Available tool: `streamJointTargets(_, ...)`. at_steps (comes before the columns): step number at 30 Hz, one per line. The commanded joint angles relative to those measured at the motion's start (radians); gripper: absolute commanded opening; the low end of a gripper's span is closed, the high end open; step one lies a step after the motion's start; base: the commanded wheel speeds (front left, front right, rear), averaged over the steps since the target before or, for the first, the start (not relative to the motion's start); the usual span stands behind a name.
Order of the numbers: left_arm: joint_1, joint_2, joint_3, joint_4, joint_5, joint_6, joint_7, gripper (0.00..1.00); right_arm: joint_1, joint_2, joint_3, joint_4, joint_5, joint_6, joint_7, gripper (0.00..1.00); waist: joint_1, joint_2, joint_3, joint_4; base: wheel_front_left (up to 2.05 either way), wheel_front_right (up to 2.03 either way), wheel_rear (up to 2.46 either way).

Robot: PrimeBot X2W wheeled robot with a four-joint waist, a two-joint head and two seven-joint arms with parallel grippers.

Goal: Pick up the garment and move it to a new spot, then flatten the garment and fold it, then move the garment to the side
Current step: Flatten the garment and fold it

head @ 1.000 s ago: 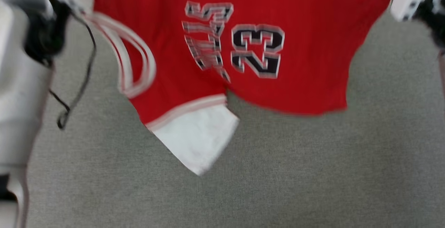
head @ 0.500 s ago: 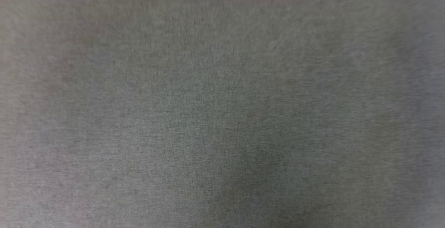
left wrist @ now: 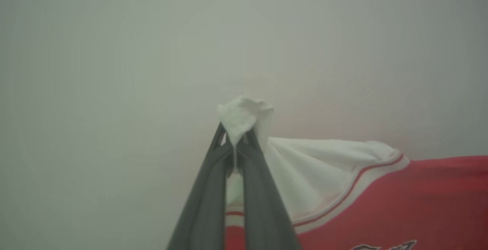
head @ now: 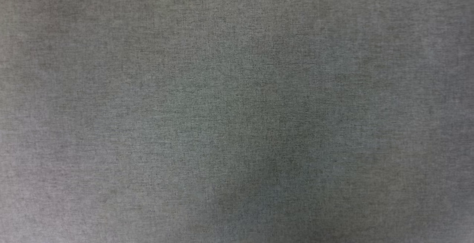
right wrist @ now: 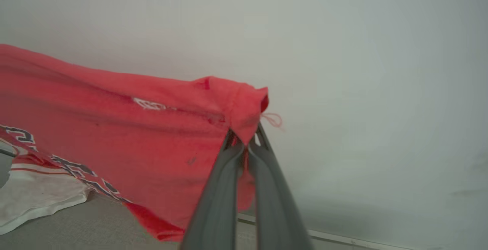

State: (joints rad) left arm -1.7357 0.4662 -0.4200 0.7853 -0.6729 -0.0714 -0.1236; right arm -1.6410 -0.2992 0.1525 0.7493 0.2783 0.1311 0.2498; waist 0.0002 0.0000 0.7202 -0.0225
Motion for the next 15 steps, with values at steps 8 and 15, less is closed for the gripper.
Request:
streamJointTargets(8,0.189,-0.022,-0.012,0.066,-0.063,-0.041,-0.032,0.00,0.117,0.016,0.092,0.097,0.059,-0.001,-0.091,0.00,-0.0002,0.0000,-0.084,0.011,0.00,0.00,0.00)
streamJointTargets(15,0.474,-0.035,-0.035,0.056,-0.117,-0.053,-0.076,0.00,0.354,0.020,0.168,0.102,0.128,-0.001,-0.164,0.00,-0.0002,0.0000,-0.260,0.018,0.00,0.00,0.00)
